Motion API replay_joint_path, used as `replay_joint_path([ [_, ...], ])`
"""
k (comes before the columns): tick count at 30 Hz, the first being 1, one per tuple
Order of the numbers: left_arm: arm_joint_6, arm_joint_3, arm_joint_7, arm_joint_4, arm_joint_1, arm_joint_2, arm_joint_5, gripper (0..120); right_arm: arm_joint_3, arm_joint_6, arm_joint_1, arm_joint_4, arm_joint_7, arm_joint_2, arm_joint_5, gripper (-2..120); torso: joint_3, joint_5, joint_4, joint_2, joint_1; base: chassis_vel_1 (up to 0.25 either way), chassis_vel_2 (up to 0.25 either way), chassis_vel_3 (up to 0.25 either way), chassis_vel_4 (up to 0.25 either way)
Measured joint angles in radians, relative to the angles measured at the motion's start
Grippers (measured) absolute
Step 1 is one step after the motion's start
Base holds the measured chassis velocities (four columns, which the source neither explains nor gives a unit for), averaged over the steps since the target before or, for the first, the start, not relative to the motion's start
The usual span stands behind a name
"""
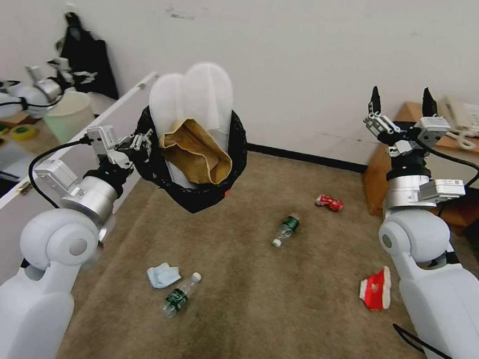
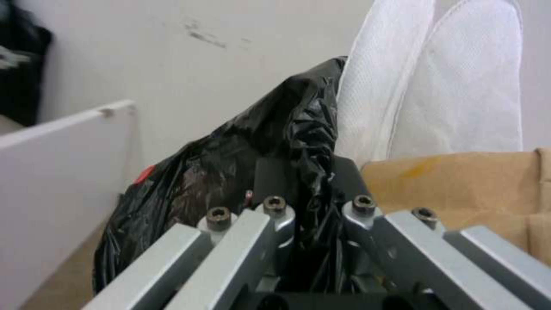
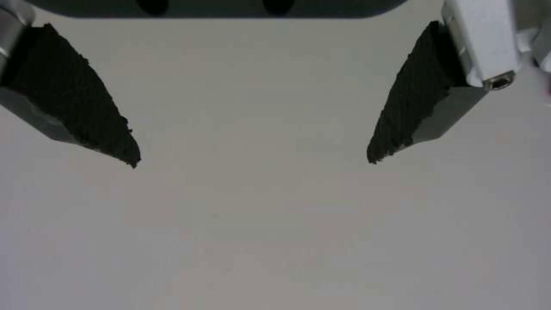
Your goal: Pick up the trash bin, then pick up the garbage from the floor and place it into the trash bin.
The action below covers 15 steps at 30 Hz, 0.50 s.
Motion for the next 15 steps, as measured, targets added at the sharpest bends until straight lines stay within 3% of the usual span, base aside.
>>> replay_joint_path([
  [7,-0.004,0.0,0.0,-0.001,0.003,-0.001,0.008,4,0.0,0.0,-0.002,0.001,-0.001,0.0,0.001,100,0.0,0.0001,-0.0013,0.0,0.0,0.014,0.019,0.006,0.018],
  [15,-0.007,-0.006,0.007,-0.005,0.006,-0.001,0.005,4,0.0,0.0,-0.001,0.001,-0.002,-0.001,0.004,100,0.0,0.0001,-0.0005,0.0,0.0,0.0,0.0,0.0,0.0],
])
